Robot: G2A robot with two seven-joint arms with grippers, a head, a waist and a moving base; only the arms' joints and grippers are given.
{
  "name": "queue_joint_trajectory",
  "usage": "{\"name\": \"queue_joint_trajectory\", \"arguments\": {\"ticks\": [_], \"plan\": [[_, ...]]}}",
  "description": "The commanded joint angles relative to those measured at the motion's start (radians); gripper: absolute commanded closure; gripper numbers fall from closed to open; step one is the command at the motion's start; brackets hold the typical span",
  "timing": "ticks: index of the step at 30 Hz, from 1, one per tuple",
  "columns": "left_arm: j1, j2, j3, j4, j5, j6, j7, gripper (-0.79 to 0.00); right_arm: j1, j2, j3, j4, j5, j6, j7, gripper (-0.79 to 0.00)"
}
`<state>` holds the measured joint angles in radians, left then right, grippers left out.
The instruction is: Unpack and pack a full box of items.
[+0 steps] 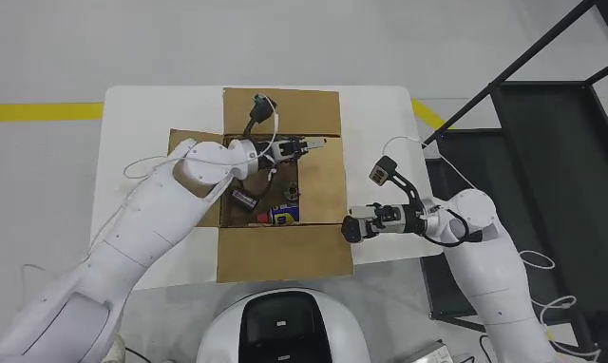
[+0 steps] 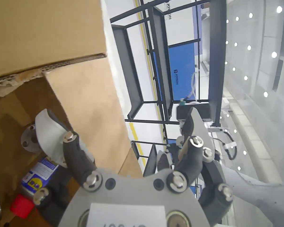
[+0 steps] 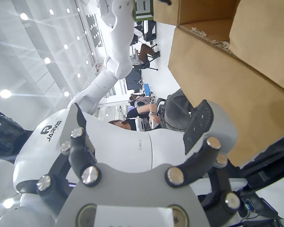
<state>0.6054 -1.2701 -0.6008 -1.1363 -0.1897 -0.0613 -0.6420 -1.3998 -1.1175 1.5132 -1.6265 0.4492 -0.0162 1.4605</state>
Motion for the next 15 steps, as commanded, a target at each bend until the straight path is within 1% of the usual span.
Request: {"name": "queue_joint_trajectory", "arguments": {"ticks": [1,5,10,12,15], "plan": [[-0.015,-0.026,0.028,0.073,-0.01,-0.014,0.013,-0.785,0.001,0.002,-0.005,0.001,0.0,0.001,0.002,-0.785],[-0.037,-0.071,0.059,0.172,-0.048,-0.059,0.021,-0.785,0.013,0.006,-0.024,0.009,0.005,0.004,0.006,-0.785],[-0.058,-0.122,0.07,0.266,-0.126,-0.149,0.002,-0.785,0.04,0.007,-0.065,0.027,0.013,0.014,0.005,-0.785],[-0.067,-0.135,0.065,0.289,-0.143,-0.19,0.002,-0.785,0.053,0.005,-0.088,0.034,0.023,0.022,0.006,-0.785],[-0.072,-0.147,0.047,0.303,-0.169,-0.256,-0.001,-0.785,0.076,0.003,-0.135,0.035,0.013,0.032,0.004,-0.785]]}}
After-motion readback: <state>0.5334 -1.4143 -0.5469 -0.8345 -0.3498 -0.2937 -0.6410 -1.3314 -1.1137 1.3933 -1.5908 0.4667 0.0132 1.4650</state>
